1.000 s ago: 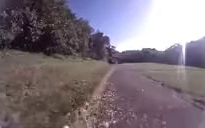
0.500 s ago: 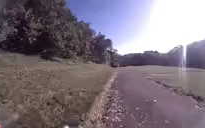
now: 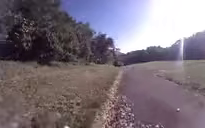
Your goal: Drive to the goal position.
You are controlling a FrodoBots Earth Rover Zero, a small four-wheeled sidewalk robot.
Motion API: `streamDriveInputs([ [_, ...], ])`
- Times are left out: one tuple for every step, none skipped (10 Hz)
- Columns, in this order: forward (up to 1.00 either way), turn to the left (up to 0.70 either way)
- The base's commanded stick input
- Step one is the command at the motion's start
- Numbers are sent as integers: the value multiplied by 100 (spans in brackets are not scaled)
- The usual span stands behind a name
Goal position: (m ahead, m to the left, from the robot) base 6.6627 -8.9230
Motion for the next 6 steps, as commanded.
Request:
streamDriveInputs([
  [100, 0],
  [100, 0],
  [100, 0],
  [100, 0],
  [100, 0],
  [100, 0],
])
